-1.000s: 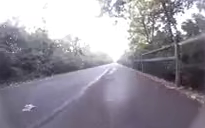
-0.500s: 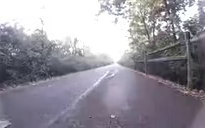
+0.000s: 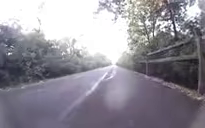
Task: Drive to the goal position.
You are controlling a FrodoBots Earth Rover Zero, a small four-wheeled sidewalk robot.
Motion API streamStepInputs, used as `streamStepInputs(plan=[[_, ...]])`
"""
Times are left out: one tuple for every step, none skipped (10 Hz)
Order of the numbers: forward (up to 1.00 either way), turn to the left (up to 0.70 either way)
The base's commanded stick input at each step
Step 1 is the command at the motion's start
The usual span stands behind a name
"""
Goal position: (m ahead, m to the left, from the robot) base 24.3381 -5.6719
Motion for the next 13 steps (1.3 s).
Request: streamStepInputs(plan=[[1.00,0.00],[1.00,0.00],[1.00,0.00],[1.00,0.00],[1.00,0.00],[1.00,0.00],[1.00,0.00],[1.00,0.00],[1.00,0.00],[1.00,0.00],[1.00,0.00],[1.00,0.00],[1.00,0.00]])
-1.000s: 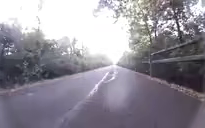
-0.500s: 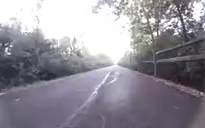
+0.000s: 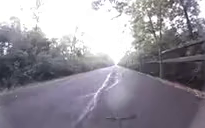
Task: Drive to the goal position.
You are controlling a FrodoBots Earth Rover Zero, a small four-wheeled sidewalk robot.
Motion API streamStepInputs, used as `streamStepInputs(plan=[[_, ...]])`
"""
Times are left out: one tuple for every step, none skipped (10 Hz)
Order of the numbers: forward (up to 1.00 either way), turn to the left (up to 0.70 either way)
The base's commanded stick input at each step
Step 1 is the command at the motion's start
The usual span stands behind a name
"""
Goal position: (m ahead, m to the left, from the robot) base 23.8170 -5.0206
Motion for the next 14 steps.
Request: streamStepInputs(plan=[[1.00,0.00],[1.00,0.00],[1.00,0.00],[1.00,-0.33],[1.00,-0.12],[1.00,-0.02],[1.00,0.00],[1.00,0.00],[1.00,0.00],[1.00,0.00],[1.00,0.00],[1.00,0.00],[1.00,0.00],[1.00,0.00]])
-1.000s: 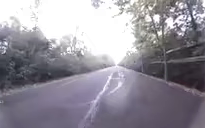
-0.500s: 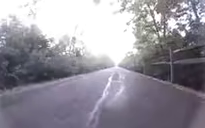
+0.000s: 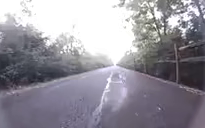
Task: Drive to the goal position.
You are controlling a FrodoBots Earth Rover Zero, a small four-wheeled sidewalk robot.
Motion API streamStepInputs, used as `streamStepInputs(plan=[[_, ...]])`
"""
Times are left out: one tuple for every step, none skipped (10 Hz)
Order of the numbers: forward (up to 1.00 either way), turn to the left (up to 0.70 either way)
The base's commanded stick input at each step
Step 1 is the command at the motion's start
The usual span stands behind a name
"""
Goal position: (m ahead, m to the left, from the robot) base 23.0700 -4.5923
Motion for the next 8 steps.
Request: streamStepInputs(plan=[[1.00,0.00],[1.00,0.00],[1.00,-0.07],[1.00,-0.16],[1.00,-0.31],[1.00,-0.30],[1.00,-0.14],[1.00,0.00]])
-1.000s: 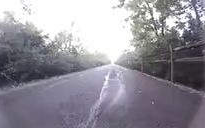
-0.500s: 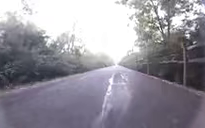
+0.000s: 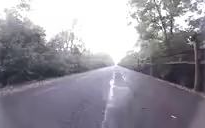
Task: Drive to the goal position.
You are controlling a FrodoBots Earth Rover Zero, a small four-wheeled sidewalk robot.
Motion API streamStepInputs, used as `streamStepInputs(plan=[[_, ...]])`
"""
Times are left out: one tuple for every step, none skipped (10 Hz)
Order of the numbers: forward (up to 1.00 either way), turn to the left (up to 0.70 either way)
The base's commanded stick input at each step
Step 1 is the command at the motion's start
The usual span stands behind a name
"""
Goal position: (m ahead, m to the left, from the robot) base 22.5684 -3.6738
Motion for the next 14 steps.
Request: streamStepInputs(plan=[[1.00,0.00],[1.00,0.00],[1.00,0.00],[1.00,0.00],[1.00,0.00],[1.00,0.00],[1.00,0.00],[1.00,0.00],[1.00,0.00],[1.00,0.00],[1.00,0.00],[1.00,0.00],[1.00,0.00],[1.00,0.00]])
